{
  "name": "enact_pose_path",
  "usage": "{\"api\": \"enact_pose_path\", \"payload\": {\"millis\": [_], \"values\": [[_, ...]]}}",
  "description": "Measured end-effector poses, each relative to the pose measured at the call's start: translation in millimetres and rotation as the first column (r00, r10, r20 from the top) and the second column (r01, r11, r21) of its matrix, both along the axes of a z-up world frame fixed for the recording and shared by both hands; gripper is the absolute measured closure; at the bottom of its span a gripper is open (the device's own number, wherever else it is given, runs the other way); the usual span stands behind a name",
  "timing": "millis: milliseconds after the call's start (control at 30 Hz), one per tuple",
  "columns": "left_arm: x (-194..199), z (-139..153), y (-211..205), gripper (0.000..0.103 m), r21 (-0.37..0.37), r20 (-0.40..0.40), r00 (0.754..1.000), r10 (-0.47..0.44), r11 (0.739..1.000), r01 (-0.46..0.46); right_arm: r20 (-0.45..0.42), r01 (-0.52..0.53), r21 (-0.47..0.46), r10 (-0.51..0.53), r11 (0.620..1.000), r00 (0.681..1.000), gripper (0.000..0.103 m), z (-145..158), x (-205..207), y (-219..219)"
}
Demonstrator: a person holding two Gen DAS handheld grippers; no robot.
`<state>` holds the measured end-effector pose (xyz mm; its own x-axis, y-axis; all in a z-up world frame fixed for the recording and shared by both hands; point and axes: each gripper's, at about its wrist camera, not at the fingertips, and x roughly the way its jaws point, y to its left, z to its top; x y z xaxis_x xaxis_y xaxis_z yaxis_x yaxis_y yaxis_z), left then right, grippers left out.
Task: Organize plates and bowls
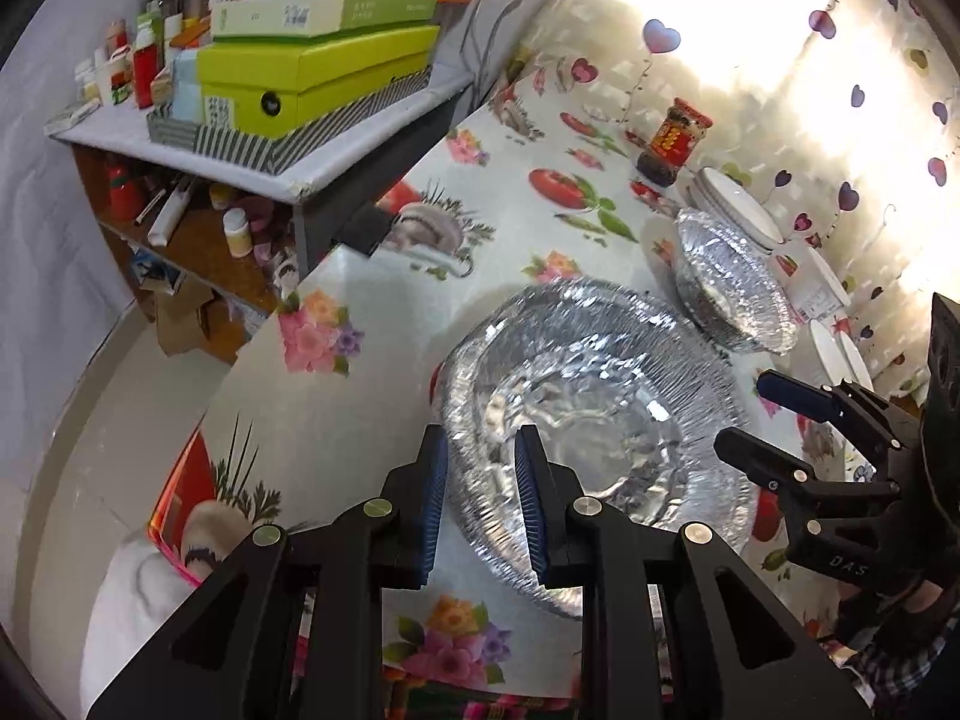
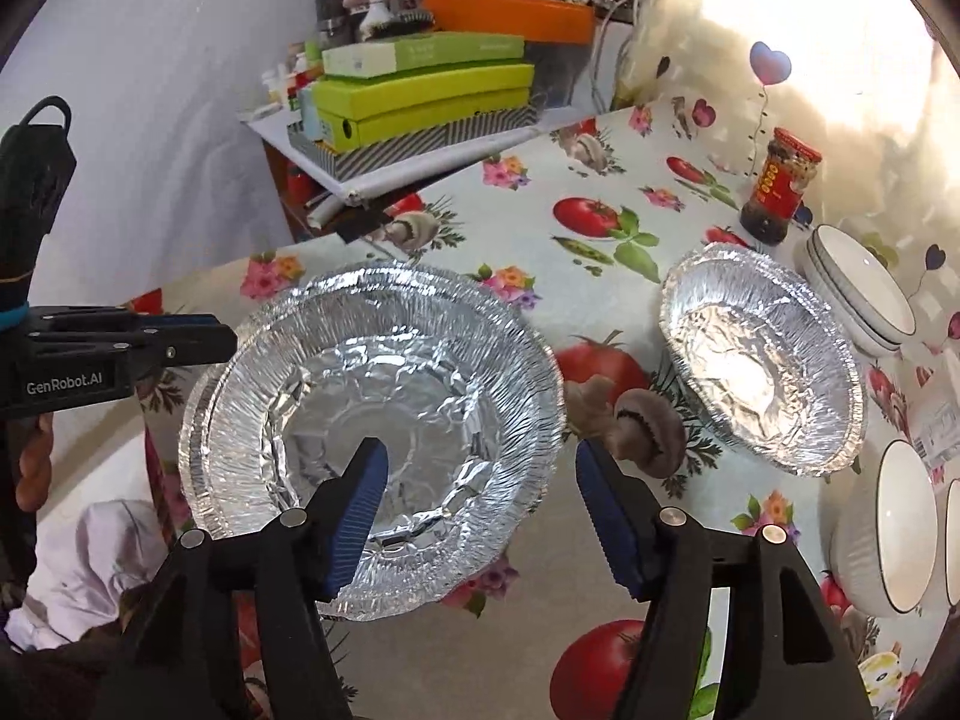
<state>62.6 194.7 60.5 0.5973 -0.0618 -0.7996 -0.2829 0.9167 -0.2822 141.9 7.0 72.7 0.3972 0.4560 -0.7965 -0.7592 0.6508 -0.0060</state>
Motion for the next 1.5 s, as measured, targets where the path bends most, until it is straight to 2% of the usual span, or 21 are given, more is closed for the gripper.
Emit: {"api": "enact_pose_path", "payload": {"millis": [367,733,1000,1300,1500], "values": [[35,35,-36,0.079,0.033,0.048,0.995,-0.091,0.995,0.090,0.009,0.107,0.066,-0.108,0.992,0.994,0.037,29,23,-47],[90,44,-89,0.079,0.034,0.037,0.983,-0.182,0.983,0.181,0.013,0.233,0.082,-0.235,0.969,0.972,0.037,41,74,-106],[131,40,-111,0.079,0.032,0.001,0.979,-0.205,0.978,0.205,-0.027,0.353,0.084,-0.352,0.932,0.936,0.037,35,132,-144],[171,25,-120,0.079,0.009,-0.041,0.979,-0.202,0.979,0.202,-0.070,0.405,0.057,-0.401,0.913,0.914,0.037,19,183,-156],[192,13,-123,0.079,-0.006,-0.071,0.977,-0.203,0.979,0.203,-0.106,0.406,0.046,-0.400,0.912,0.910,0.037,6,207,-153]]}}
